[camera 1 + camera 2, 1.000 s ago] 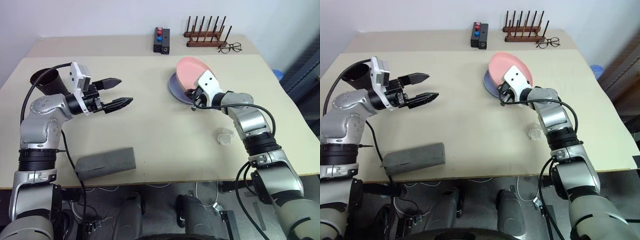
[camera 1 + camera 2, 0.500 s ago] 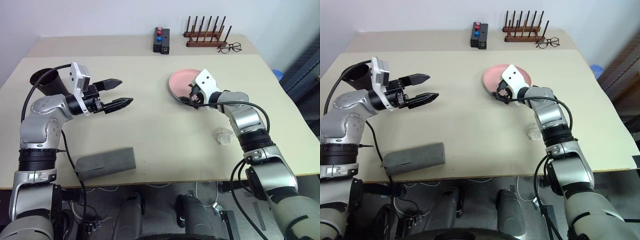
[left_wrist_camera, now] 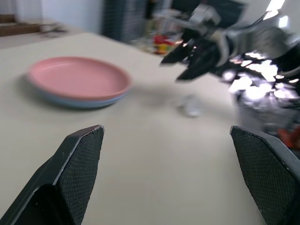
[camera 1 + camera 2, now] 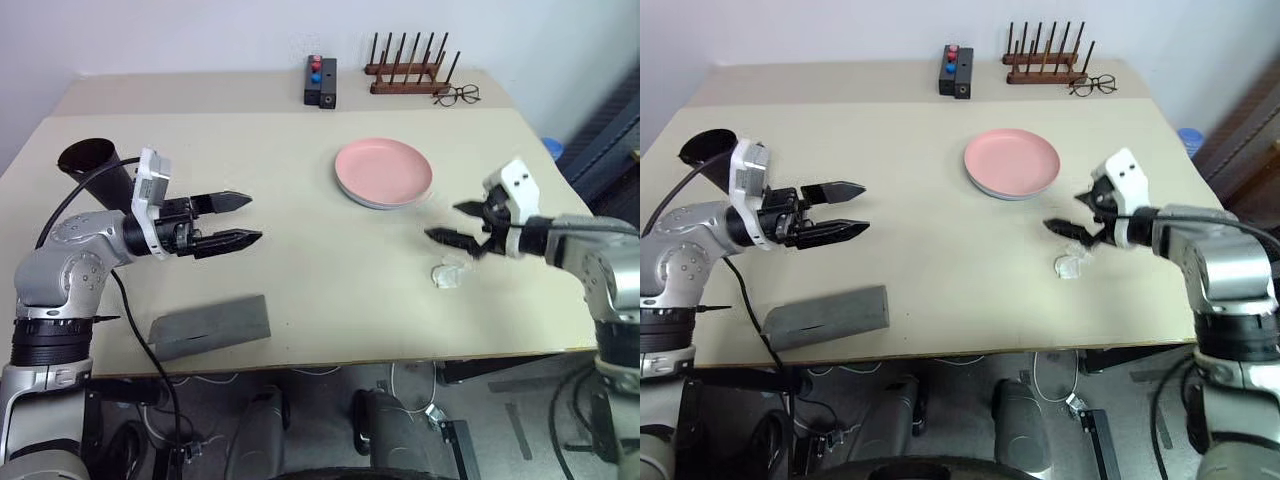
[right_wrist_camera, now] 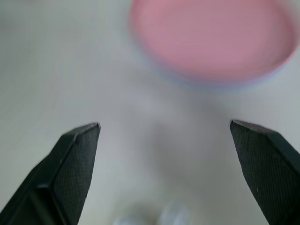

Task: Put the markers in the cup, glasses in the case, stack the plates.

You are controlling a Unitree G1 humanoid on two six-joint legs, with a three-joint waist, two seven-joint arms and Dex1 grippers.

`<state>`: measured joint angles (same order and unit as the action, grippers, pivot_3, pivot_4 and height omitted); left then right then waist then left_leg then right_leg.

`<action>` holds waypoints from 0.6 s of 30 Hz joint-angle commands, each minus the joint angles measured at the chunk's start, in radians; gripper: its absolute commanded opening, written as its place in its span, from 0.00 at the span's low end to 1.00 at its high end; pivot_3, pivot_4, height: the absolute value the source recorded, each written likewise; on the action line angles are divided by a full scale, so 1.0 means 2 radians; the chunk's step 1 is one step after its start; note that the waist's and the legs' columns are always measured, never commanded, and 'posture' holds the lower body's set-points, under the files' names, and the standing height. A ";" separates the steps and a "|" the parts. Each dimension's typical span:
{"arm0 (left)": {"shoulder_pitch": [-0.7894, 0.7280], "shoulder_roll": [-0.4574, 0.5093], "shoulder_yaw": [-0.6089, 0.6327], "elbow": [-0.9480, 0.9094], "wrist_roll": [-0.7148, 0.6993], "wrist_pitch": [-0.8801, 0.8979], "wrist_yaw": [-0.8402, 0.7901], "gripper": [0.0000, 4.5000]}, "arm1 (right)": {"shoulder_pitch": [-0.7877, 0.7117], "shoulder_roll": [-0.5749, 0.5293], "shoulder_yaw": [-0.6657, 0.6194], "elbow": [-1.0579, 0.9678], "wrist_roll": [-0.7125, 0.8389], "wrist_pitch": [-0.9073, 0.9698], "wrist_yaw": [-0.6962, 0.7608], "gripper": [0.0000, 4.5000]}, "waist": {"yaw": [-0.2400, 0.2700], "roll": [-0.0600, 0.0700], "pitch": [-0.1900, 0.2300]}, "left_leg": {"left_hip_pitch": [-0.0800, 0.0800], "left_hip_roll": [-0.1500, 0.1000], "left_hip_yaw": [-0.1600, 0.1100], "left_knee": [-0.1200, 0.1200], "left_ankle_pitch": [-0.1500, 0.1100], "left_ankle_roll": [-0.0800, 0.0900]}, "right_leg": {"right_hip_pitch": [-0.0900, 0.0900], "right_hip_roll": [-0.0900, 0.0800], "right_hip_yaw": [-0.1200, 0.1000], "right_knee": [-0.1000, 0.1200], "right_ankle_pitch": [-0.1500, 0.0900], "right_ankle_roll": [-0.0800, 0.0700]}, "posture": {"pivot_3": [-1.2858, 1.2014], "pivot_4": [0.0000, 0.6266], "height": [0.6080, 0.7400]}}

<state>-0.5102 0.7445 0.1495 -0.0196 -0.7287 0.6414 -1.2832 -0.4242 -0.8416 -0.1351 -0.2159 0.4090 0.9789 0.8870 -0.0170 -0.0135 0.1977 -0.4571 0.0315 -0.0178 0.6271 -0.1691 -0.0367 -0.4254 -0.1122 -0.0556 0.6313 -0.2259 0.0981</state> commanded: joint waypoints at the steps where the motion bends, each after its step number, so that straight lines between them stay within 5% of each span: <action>1: -0.002 0.011 -0.005 -0.011 -0.008 0.007 -0.018 1.00 | 0.032 -0.035 -0.019 -0.040 0.004 0.006 0.001 0.99 | 0.002 0.000 0.000 | 0.000 0.000 0.000 0.000 0.000 0.000 | 0.000 0.000 0.000 0.000 0.000 0.000 | 0.52 0.24 1.00; 15: -0.027 0.011 -0.023 0.007 0.010 -0.001 -0.031 1.00 | 0.086 -0.038 0.026 0.006 -0.048 -0.068 -0.039 0.99 | 0.004 0.000 0.000 | -0.001 0.000 0.000 0.001 0.000 0.000 | 0.000 0.000 0.000 -0.001 0.000 0.000 | 0.52 0.24 1.00; 18: -0.023 0.013 -0.020 0.004 0.010 0.000 -0.029 1.00 | 0.082 -0.030 0.033 0.018 -0.048 -0.074 -0.040 0.81 | 0.004 0.000 0.000 | -0.001 0.000 0.000 0.001 0.000 0.000 | 0.000 0.000 0.000 -0.001 0.000 0.000 | 0.52 0.24 1.00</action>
<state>-0.5499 0.7551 0.0927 0.0047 -0.7067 0.6489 -1.3392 -0.2436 -0.9136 -0.0624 -0.1853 0.3172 0.8495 0.8101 -0.0090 -0.0137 0.1975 -0.4588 0.0310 -0.0175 0.6285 -0.1691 -0.0367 -0.4253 -0.1130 -0.0558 0.6300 -0.2260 0.0981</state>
